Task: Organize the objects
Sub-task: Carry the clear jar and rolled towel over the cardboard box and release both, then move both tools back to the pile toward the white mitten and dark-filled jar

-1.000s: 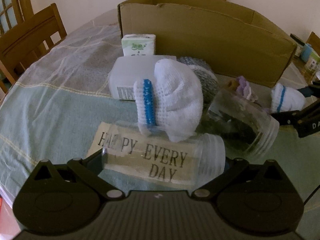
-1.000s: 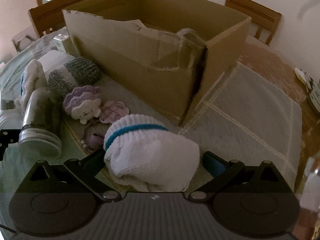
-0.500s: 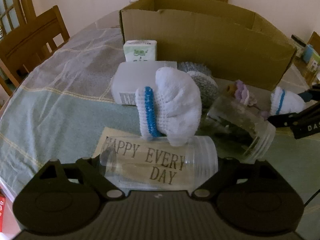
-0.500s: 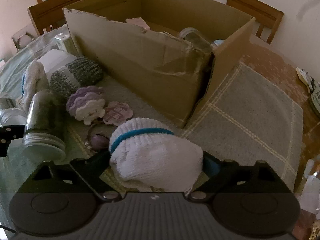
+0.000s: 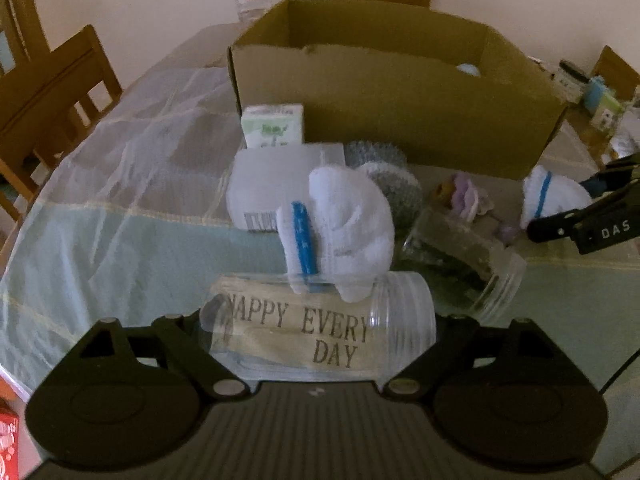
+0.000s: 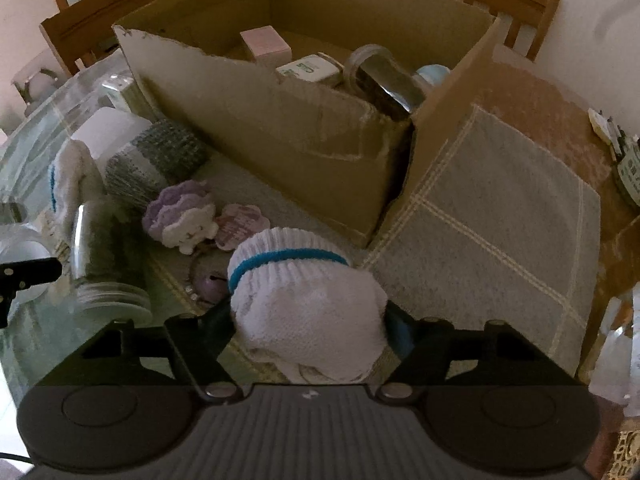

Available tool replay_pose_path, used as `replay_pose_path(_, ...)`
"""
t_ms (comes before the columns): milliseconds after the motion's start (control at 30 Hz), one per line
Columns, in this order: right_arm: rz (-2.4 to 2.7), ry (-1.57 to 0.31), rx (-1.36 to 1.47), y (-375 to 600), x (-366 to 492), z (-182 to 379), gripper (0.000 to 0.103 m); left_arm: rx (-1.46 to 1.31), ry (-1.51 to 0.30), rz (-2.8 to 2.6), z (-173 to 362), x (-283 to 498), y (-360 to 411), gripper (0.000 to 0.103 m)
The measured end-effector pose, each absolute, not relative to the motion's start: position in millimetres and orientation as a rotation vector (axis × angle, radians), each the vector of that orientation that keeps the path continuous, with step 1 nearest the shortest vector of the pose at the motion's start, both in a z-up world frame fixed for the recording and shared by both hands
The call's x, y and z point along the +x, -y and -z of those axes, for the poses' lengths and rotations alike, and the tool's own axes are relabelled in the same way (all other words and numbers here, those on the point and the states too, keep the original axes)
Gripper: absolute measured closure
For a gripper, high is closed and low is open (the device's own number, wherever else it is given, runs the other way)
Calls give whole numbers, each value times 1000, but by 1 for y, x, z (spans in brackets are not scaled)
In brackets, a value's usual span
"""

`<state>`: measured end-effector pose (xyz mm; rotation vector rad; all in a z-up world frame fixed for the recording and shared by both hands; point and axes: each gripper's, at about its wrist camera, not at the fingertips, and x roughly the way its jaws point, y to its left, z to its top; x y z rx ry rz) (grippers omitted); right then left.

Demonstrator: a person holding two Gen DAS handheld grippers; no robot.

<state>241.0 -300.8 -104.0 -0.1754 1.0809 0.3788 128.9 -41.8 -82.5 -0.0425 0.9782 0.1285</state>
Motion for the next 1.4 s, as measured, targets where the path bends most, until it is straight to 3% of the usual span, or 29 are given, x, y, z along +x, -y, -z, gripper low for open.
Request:
replay_pose_path(367,-427,-1026,-190,300,230,47,26,21,-957,47,21,141,29,13)
replay_pose_path(800,-402,-820,-158,293,277,-33,25,97,-816,129,-38,260,28,13)
replay_pose_path(867,-391,-817,-155,291,288,-36,19,111,-812,117,-35,282,27,12)
replay_pose_path(933,-388,-818,-159,287,296,-37,3,118,-802,88,-30,300,25,1)
replay_pose_path(967,-387,-809,-154,286,297,-38,0,124,-800,70,-27,307,23,1)
replay_pose_path(1400,-312,-857,-116,288,288,-25,0,93,-841,72,-22,310,5,1)
